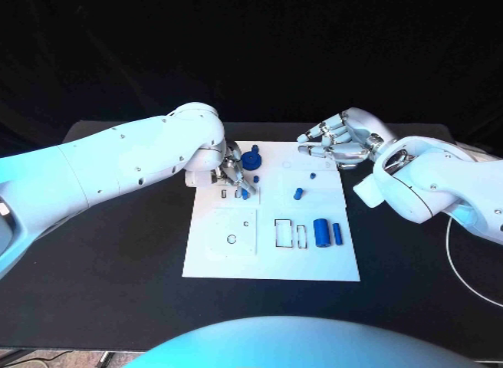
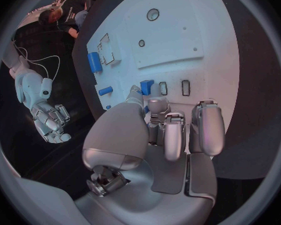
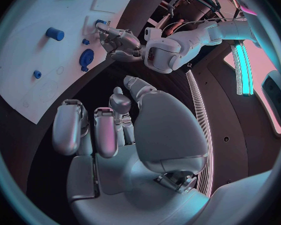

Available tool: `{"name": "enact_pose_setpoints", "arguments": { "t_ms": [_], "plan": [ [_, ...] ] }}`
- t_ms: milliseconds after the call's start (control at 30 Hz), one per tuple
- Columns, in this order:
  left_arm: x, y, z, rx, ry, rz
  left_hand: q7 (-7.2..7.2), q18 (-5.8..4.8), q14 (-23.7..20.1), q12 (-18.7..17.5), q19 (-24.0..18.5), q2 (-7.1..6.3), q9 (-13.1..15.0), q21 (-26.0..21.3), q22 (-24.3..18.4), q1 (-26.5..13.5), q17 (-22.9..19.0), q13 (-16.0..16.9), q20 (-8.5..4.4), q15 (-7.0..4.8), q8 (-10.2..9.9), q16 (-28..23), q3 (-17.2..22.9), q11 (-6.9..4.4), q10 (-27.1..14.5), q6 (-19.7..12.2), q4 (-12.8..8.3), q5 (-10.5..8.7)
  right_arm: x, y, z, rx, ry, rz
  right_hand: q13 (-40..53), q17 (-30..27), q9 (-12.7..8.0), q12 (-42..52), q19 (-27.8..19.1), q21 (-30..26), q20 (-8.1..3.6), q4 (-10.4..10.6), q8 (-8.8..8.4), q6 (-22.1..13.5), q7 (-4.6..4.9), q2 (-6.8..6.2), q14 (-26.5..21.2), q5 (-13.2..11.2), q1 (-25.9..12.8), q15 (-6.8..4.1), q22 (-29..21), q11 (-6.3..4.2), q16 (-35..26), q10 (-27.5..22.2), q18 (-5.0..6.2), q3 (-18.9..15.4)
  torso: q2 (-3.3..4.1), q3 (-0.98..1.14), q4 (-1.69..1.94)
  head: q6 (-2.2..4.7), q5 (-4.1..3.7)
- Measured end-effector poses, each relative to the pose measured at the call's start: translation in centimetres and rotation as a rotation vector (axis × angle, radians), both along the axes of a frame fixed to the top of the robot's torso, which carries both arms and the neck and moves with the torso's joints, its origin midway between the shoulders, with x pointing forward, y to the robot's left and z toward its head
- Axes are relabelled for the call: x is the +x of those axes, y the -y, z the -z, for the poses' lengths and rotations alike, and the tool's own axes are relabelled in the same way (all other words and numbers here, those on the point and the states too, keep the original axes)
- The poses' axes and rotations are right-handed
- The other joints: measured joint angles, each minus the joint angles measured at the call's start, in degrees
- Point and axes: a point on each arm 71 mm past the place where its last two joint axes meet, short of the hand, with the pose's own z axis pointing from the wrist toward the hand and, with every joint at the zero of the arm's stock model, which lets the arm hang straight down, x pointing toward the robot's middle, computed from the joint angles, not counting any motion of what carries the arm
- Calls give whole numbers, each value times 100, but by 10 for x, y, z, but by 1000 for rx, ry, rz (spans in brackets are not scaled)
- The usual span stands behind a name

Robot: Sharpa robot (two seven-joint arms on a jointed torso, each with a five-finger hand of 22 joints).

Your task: Assemble the parts on the task board

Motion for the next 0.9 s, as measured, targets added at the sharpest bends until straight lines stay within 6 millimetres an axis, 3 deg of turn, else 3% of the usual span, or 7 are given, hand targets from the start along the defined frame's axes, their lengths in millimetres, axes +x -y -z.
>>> {"name": "enact_pose_setpoints", "arguments": {
  "t_ms": [300,400,500,567,633,733,900],
  "plan": [
    [1,0,-2,-4,2,0,-60,0,2,-115,-16,147,9,0,-1,725,0,-10,-18,-2,-39,0,559,-39,-63,-124,-549,-29,0,-1,0,-1,-4,-5,0,5,0,0,0,0,0,16,0,0,0,0,0,0,0,0,0,0,0,0,0,-16,-2,1,5,0,6],
    [1,0,-3,-8,4,-3,-13,1,14,-220,1,151,7,0,-1,949,-1,-63,-42,-14,-129,0,736,-50,-92,-216,-376,204,0,-1,0,-1,-5,-6,0,5,0,0,0,0,0,16,0,0,0,0,0,0,0,0,0,0,0,0,0,-16,-2,1,6,0,7],
    [1,0,-3,-11,7,-8,-9,0,14,-276,1,103,13,0,-1,1010,-1,-102,-42,-14,-165,0,967,-49,-94,-238,-145,289,0,-1,1,-2,-5,-6,0,4,0,0,0,0,0,16,0,0,0,0,0,0,0,0,0,0,0,0,0,-16,-1,1,5,0,6],
    [1,0,-2,-14,9,-13,13,0,14,-309,1,-84,120,0,-1,838,-1,-111,-42,-14,-154,0,1381,-48,-93,-234,128,293,0,-1,1,-2,-6,-7,0,4,0,0,0,0,0,16,0,0,0,0,0,0,0,0,0,0,0,0,0,-16,-1,1,5,0,6],
    [1,-2,-1,-18,11,-21,13,1,14,-318,1,-335,170,0,-1,618,-1,-118,-42,-13,-86,0,1959,-28,-72,-234,35,293,0,-1,1,-2,-6,-8,0,4,0,0,0,0,0,16,0,0,0,0,0,0,0,0,0,0,0,0,0,-16,-1,1,5,0,6],
    [1,-5,-1,-25,12,-34,14,0,-10,-318,1,-563,265,0,-1,351,-1,-118,-42,10,-43,0,2521,-25,-70,-234,-93,293,0,-1,1,-3,-7,-8,0,4,0,0,0,0,0,16,0,0,0,0,0,0,0,0,0,0,0,0,0,-16,-1,1,5,0,12],
    [-1,-15,-1,-42,13,-59,14,0,-10,-318,1,-766,371,0,-2,13,-1,-106,-42,10,48,0,3100,12,-30,-234,-263,293,1,-1,1,-3,-10,-9,0,3,0,0,0,0,0,16,0,0,0,0,0,0,0,0,0,0,0,0,0,-16,-1,4,13,0,19]
  ]
}}
